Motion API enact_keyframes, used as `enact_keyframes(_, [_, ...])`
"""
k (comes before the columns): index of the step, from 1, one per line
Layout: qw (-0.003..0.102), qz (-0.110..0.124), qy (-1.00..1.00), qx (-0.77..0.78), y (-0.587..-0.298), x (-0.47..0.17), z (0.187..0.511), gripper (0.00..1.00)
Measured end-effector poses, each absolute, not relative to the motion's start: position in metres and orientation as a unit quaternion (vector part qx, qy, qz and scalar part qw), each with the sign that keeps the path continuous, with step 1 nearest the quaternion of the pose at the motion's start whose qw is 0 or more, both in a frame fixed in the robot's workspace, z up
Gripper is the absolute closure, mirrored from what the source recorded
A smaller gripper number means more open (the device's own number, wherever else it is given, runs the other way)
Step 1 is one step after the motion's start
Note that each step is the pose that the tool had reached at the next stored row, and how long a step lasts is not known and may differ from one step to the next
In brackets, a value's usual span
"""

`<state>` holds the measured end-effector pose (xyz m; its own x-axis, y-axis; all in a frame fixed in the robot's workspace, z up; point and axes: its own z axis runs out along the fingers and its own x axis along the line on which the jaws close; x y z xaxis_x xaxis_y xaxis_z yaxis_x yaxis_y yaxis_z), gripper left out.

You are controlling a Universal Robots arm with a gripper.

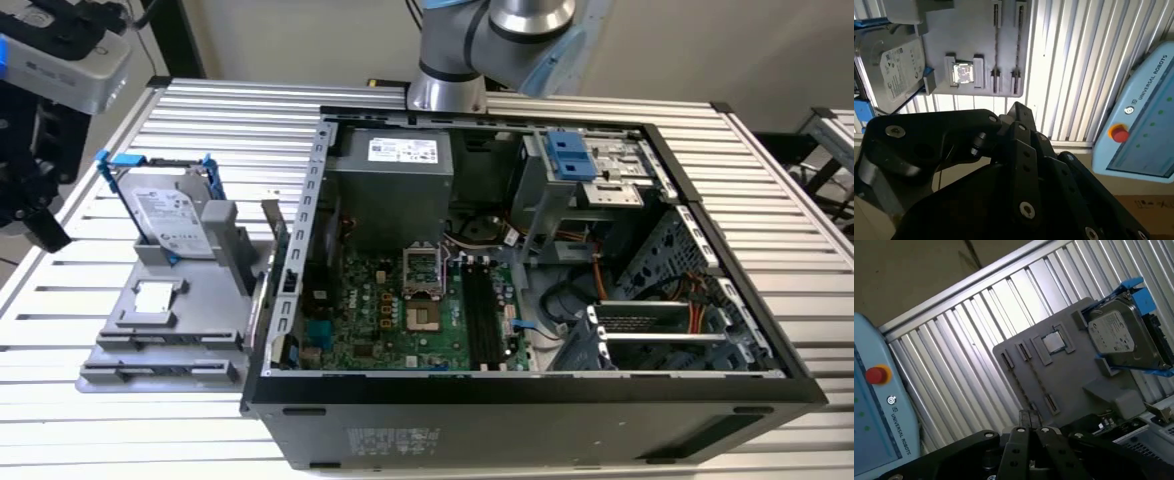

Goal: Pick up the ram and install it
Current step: 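Pick up the ram and move it above insertion slot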

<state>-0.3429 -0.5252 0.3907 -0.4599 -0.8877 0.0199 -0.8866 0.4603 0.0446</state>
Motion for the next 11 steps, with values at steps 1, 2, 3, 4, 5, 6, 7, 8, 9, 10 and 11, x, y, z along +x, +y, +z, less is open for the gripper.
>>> enact_keyframes(1, [0.020, -0.014, -0.850, 0.527, -0.5252, -0.3429, 0.3907, 1.00])
enact_keyframes(2, [0.020, -0.014, -0.845, 0.534, -0.5252, -0.3429, 0.3907, 1.00])
enact_keyframes(3, [0.020, -0.013, -0.840, 0.541, -0.5252, -0.3429, 0.3906, 1.00])
enact_keyframes(4, [0.020, -0.013, -0.836, 0.548, -0.5252, -0.3429, 0.3907, 1.00])
enact_keyframes(5, [0.020, -0.013, -0.832, 0.555, -0.5252, -0.3429, 0.3907, 1.00])
enact_keyframes(6, [0.020, -0.012, -0.827, 0.562, -0.5252, -0.3429, 0.3907, 1.00])
enact_keyframes(7, [0.020, -0.012, -0.822, 0.568, -0.5252, -0.3429, 0.3906, 1.00])
enact_keyframes(8, [0.019, -0.011, -0.818, 0.575, -0.5252, -0.3429, 0.3906, 1.00])
enact_keyframes(9, [0.019, -0.011, -0.813, 0.582, -0.5252, -0.3429, 0.3906, 1.00])
enact_keyframes(10, [0.018, -0.010, -0.809, 0.588, -0.5251, -0.3429, 0.3906, 1.00])
enact_keyframes(11, [0.018, -0.010, -0.804, 0.594, -0.5251, -0.3429, 0.3907, 1.00])
